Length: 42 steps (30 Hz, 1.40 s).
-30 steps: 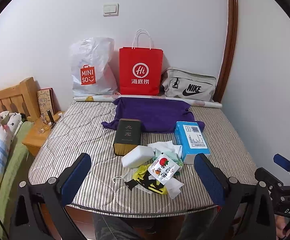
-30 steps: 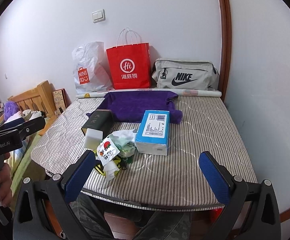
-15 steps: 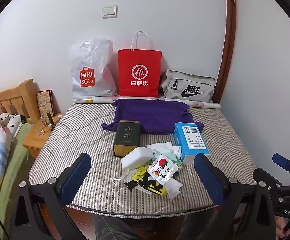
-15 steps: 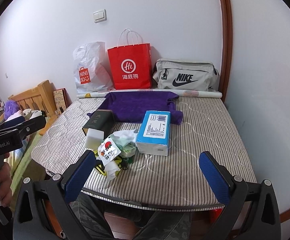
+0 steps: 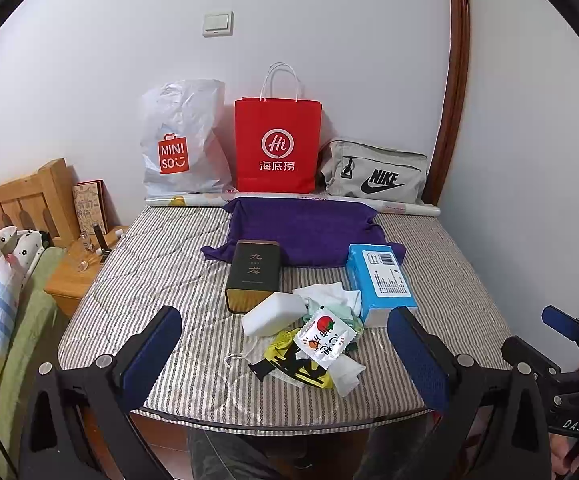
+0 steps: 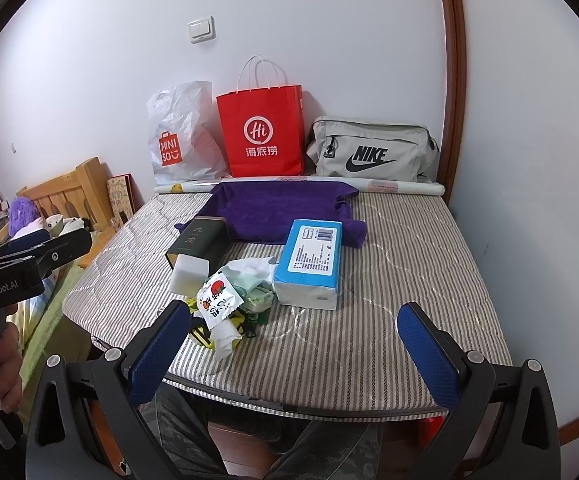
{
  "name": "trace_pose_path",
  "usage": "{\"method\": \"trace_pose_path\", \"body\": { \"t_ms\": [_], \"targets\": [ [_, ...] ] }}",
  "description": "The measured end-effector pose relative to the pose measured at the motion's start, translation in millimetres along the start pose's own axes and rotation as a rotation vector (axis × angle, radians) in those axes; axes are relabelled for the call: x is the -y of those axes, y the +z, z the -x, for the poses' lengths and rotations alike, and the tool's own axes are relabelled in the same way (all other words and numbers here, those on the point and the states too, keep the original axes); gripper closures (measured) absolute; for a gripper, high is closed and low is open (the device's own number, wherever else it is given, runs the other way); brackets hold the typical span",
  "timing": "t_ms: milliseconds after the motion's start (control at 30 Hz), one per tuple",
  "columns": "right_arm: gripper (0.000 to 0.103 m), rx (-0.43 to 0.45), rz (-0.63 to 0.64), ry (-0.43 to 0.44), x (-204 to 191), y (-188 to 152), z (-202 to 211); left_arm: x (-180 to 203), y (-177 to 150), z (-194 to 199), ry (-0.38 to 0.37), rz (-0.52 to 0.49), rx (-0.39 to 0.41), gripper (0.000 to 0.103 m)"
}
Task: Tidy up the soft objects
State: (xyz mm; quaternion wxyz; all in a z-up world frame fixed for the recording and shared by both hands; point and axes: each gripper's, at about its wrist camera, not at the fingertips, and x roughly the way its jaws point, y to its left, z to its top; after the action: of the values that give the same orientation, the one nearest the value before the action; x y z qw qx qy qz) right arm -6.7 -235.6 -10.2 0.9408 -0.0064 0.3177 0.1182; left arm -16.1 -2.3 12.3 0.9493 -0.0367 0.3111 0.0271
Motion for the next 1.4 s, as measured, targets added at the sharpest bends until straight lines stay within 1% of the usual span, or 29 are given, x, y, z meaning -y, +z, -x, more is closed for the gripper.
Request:
{"method": "trace_pose_path", "body": {
  "t_ms": [1400],
  "targets": [
    [0.001,-0.001,0.010,0.008,-2.8,-4.1,-1.6,1.5,-2.0,-0.6,0.004,-0.004,-0.005,0.000]
  ]
}}
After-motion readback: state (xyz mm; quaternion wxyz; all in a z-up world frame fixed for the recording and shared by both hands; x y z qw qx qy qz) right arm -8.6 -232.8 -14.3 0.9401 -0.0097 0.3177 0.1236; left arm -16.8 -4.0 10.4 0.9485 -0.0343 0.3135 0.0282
